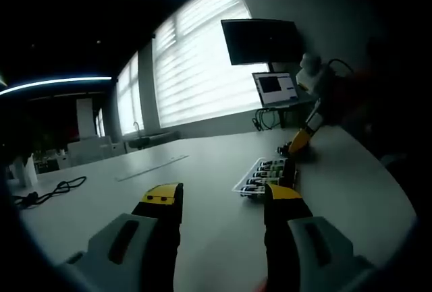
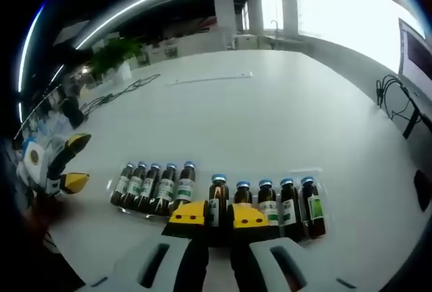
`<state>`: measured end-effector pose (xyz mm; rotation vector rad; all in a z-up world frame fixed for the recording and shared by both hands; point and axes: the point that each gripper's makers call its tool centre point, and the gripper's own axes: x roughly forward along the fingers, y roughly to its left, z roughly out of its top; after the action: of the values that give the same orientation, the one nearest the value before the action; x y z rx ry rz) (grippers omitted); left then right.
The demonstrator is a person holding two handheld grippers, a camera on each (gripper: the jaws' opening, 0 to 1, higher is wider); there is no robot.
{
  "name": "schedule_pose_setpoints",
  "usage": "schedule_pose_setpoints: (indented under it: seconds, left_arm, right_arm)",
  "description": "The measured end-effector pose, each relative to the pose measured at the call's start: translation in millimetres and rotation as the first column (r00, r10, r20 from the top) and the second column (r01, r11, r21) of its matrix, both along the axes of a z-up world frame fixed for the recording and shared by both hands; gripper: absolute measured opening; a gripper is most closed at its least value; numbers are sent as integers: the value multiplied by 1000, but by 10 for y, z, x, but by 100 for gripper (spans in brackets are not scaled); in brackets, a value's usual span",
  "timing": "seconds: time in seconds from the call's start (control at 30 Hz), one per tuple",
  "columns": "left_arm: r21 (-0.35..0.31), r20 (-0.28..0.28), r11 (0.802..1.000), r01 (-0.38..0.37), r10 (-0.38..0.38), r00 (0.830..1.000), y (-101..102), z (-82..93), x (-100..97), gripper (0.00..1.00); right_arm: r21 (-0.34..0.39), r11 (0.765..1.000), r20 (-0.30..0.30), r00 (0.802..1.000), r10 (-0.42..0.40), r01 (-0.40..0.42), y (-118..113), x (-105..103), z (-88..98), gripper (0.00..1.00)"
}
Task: Grip medicine bottles put into box
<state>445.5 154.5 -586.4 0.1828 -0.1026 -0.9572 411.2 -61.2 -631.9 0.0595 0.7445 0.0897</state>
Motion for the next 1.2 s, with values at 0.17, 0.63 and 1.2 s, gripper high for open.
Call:
schedule_pose_setpoints:
  seconds: [0.17,0.63,1.2]
  left_arm:
    - [-2,2,1000,-2,2,1000,5,6,3,41]
    - [-1,4,1000,2,-2,1000,1,7,-4,41]
    - [9,7,1000,0,0,1000,-7,5,-13,41]
  right_arm:
    - [-8,1000,7,1000,6,-6,9,11,0,8]
    - [-14,1000,55,998,29,-28,45,5,127,10]
    - [-26,999,59,998,26,-25,58,-46,74,0]
